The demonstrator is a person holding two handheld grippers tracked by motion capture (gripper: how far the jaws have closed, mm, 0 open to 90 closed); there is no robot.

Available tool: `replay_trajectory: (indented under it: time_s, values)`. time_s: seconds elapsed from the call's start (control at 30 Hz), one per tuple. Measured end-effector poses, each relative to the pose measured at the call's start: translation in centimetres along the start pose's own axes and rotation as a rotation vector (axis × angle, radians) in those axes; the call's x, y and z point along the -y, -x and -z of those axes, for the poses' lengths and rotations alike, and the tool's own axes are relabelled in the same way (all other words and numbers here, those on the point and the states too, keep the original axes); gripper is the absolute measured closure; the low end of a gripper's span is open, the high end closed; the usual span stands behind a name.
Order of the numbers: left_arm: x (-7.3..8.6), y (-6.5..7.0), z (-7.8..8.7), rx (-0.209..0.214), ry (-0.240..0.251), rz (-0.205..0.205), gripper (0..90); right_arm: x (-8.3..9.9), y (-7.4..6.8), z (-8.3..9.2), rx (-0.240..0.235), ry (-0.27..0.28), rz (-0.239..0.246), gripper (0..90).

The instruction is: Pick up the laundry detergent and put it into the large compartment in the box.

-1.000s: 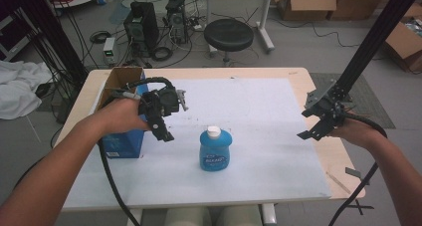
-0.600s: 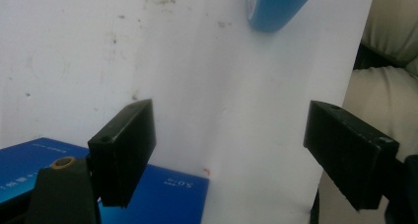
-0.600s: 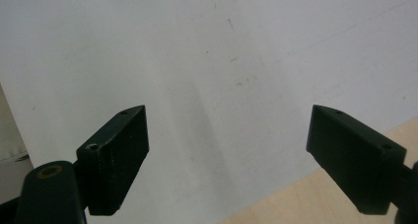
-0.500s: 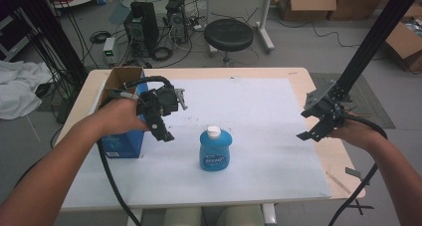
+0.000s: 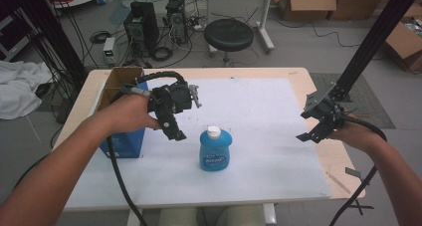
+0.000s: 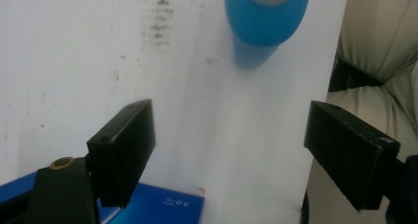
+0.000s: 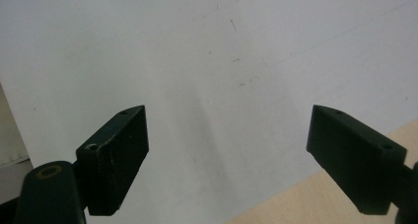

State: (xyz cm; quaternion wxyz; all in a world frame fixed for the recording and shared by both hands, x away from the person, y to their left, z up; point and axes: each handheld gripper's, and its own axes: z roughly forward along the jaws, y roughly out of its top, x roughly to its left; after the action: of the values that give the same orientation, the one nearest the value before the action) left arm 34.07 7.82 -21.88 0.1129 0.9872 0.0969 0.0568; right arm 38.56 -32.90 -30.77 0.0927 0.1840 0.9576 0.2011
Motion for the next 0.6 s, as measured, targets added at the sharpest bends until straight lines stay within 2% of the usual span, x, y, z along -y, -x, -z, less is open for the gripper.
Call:
replay_trajectory:
  time_s: [0.23, 0.37, 0.6]
  values:
    - [-1.9, 0.7, 0.5, 0.01, 0.03, -0.009, 20.2, -0.2, 0.0, 0.0, -0.001, 0.0, 0.008, 15.9]
    - [-2.9, 0.9, 0.2, 0.01, 0.018, -0.032, 20.1, -0.2, 0.0, -0.2, 0.0, 0.001, 0.007, 15.9]
    - [-4.1, 1.1, -0.4, 0.022, 0.007, -0.047, 20.0, -0.4, 0.0, -0.3, 0.001, 0.001, 0.017, 15.9]
